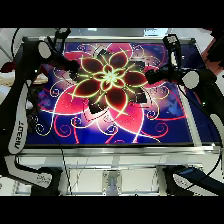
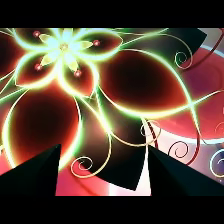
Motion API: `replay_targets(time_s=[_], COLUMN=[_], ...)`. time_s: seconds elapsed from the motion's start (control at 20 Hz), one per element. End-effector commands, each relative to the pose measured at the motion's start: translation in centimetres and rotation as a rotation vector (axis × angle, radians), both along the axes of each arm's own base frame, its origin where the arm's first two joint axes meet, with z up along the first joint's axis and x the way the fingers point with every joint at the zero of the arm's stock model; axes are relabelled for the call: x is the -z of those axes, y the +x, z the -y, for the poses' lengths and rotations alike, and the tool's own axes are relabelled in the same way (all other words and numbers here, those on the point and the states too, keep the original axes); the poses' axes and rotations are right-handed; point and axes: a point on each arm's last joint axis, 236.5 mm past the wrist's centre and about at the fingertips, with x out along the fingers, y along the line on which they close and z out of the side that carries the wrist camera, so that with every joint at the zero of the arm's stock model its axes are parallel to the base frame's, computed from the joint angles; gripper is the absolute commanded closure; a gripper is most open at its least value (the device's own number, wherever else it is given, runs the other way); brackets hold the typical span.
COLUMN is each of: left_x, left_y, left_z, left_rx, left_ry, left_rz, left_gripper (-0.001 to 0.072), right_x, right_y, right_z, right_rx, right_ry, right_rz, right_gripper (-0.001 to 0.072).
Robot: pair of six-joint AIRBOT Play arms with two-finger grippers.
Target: Fold the shirts.
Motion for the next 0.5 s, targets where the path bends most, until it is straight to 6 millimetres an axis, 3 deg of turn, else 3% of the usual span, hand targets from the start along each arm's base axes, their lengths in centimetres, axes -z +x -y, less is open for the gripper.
replay_targets(time_s=[0.0, 0.25, 0.35, 0.45], left_x=[-4.7, -1.7, 0.7, 3.3], left_y=[0.5, -3.7, -5.4, -6.5], left_z=[-14.3, -28.1, -31.2, -32.9], left_rx=[-0.323, -0.847, -0.989, -1.075], left_ry=[0.387, 0.064, -0.118, -0.292], left_rz=[0.138, 0.148, 0.117, 0.068], left_gripper=[0.0186, 0.0186, 0.0186, 0.0185], right_x=[0.1, 1.1, 1.8, 2.4], right_y=[-0.1, -1.0, -1.7, -2.4], right_z=[-0.2, -0.2, -0.2, -0.1], right_rx=[-0.002, -0.011, -0.018, -0.024], right_ry=[0.006, -0.002, -0.011, -0.02], right_rz=[-0.008, -0.064, -0.105, -0.14], right_gripper=[0.0117, 0.0117, 0.0117, 0.0116])
